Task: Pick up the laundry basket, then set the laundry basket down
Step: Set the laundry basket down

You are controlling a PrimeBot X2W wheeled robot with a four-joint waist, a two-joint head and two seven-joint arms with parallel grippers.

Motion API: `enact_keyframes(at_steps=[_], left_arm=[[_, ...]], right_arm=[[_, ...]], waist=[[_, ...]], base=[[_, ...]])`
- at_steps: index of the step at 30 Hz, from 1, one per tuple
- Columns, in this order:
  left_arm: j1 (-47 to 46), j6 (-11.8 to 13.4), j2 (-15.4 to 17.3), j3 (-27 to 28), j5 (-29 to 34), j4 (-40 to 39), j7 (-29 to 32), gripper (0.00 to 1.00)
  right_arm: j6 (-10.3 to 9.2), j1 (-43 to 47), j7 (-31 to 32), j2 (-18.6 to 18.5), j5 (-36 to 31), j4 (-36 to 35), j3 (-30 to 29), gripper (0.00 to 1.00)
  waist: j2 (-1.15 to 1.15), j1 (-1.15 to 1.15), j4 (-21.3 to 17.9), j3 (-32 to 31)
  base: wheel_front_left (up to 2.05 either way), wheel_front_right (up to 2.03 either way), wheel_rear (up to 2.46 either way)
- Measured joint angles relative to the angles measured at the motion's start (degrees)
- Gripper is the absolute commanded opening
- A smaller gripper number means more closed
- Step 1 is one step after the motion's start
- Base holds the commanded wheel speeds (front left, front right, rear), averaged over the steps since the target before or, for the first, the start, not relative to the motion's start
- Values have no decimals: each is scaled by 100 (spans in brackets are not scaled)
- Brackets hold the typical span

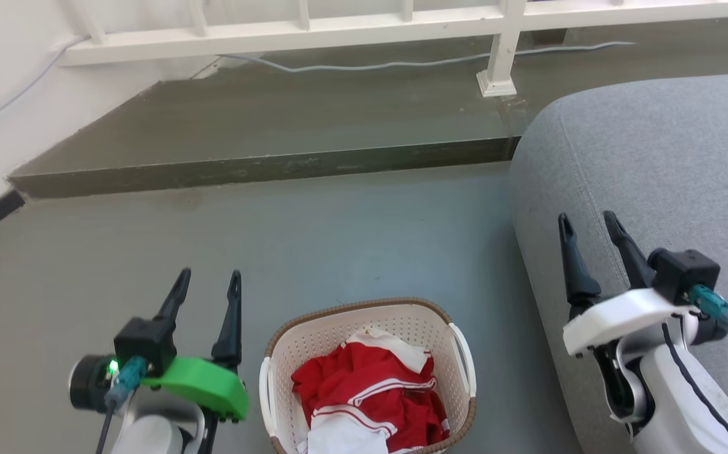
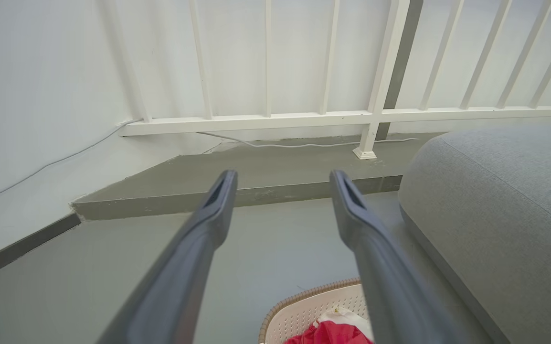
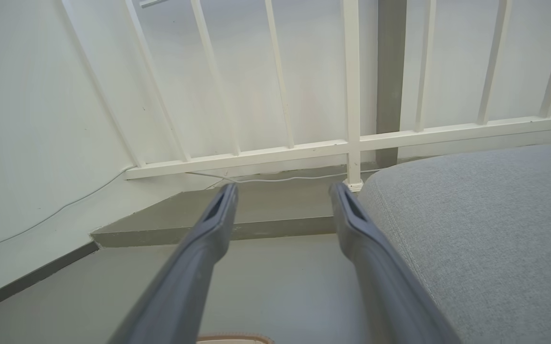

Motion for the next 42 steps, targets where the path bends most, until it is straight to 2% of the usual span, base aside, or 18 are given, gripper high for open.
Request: enact_keyframes(at_steps=[14,20,42], left_arm=[[991,48,5,168,111,-549,15,100],[1229,48,-2,348,186,-715,86,100],[1712,49,-178,722,567,-1257,603,100]], right_arm=[[-120,895,1,-34,-34,-505,-42,100],[-209,1120,44,-40,-35,-694,-54,100],[-309,1531,469,-166,-136,-1215,-181,100]], waist=[[0,0,49,-283],[0,0,35,-288],[0,0,18,-212]], base=[[0,0,0],[0,0,0],[0,0,0]])
